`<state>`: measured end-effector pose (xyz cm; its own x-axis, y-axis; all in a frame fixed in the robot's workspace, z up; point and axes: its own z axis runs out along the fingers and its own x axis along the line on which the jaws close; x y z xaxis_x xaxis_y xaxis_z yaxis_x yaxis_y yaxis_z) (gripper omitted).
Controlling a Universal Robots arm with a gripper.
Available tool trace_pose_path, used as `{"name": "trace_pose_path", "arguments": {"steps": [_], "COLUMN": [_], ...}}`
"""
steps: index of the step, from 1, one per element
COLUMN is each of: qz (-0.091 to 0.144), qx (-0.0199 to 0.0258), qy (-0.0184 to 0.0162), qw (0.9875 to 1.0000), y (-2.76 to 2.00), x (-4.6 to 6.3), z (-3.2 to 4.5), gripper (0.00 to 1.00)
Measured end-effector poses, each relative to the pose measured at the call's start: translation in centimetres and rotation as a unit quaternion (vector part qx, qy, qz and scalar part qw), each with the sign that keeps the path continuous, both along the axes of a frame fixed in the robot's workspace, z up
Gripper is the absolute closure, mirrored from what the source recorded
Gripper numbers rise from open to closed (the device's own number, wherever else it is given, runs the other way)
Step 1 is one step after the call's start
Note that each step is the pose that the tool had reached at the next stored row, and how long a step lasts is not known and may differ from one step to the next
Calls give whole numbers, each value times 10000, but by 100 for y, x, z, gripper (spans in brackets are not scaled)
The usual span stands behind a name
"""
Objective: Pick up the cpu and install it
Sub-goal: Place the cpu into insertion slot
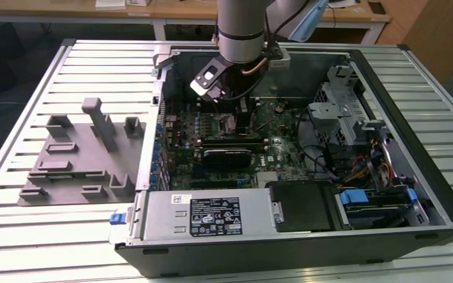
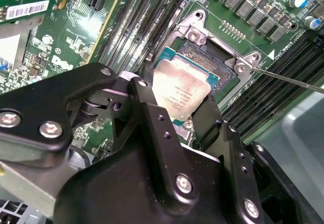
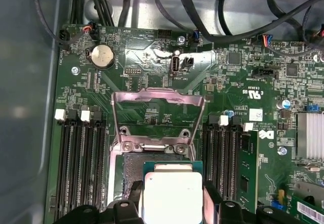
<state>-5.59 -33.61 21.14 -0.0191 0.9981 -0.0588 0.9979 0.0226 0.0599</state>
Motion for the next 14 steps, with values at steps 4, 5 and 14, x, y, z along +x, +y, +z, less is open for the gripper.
{"name": "trace_pose_path", "arguments": {"steps": [4,5,14], "qz": [-26,-28,-28], "qx": [1,0,1], "qy": [0,1,2], "qw": [10000,10000,10000], "y": [21,25,78], "x": [0,-1,0], "z": [-28,-36,-83], "gripper": [45,45,45]}}
